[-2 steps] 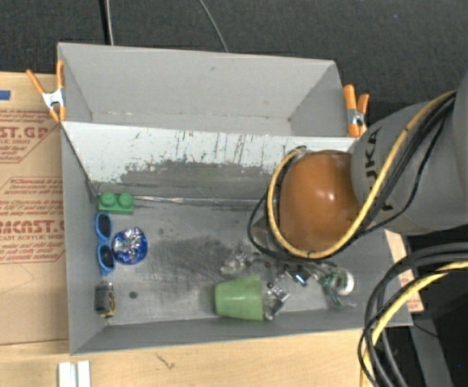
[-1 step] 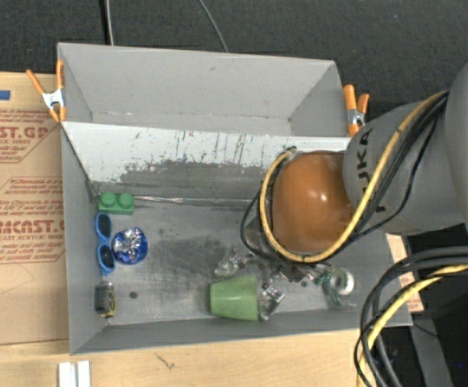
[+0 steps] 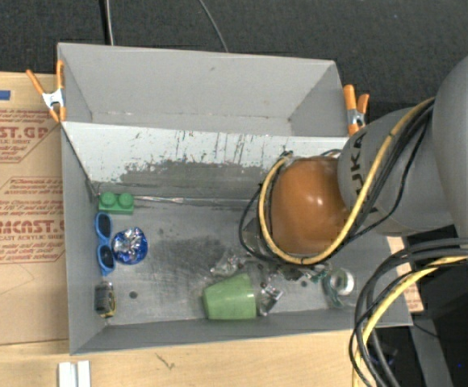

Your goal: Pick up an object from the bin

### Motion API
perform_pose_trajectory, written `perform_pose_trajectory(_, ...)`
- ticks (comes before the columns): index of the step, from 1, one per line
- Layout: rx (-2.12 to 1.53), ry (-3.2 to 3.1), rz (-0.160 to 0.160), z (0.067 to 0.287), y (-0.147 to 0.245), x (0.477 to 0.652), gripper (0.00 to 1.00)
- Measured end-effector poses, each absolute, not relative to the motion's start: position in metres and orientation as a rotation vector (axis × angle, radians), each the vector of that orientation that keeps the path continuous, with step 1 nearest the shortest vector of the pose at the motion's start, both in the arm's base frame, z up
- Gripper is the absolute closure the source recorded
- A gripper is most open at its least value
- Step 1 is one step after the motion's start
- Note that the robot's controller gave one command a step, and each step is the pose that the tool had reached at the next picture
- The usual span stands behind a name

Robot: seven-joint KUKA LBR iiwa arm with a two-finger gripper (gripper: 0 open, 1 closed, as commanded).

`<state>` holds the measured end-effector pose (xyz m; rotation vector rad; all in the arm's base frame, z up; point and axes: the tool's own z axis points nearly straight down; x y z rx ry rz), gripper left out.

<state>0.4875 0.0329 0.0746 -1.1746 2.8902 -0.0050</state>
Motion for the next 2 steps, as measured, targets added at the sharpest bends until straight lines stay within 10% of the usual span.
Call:
perform_pose_trajectory(1,-1.467,2.765,-0.012,0.0741,0.0647,0.4855,0.00)
perform_pose_trajectory(2,-1.464,2.753,-0.009,0.0760,0.0679,0.4876,1.00)
